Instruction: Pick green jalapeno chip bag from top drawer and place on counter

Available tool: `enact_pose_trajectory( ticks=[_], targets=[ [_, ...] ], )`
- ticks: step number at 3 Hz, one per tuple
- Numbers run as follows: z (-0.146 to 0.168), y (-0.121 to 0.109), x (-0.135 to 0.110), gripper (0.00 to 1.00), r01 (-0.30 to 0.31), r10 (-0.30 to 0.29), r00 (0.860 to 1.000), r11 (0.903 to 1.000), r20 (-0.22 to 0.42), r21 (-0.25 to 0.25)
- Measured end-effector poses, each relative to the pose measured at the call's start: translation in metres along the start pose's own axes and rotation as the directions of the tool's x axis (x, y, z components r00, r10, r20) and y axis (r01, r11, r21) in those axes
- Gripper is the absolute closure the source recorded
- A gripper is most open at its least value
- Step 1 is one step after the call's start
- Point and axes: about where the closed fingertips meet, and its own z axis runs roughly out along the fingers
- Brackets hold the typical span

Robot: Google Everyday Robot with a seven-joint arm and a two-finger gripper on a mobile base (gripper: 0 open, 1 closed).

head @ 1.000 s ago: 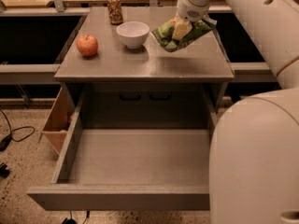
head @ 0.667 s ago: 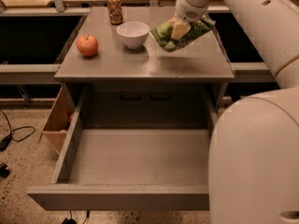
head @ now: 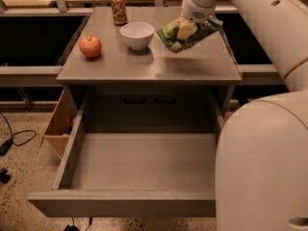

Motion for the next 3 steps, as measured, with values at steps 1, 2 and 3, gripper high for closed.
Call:
enact_pose_trajectory(
  ticks=[1, 2, 3],
  targets=[
    [0.0001, 0.0000, 0.0000, 0.04, 0.000, 0.000, 1.000, 1.0000, 0.000, 0.000],
    [0.0001, 0.0000, 0.0000, 0.00, 0.000, 0.000, 1.000, 1.0000, 0.000, 0.000],
    [0.0001, 0.0000, 0.0000, 0.00, 0.000, 0.000, 1.000, 1.0000, 0.000, 0.000]
  ],
)
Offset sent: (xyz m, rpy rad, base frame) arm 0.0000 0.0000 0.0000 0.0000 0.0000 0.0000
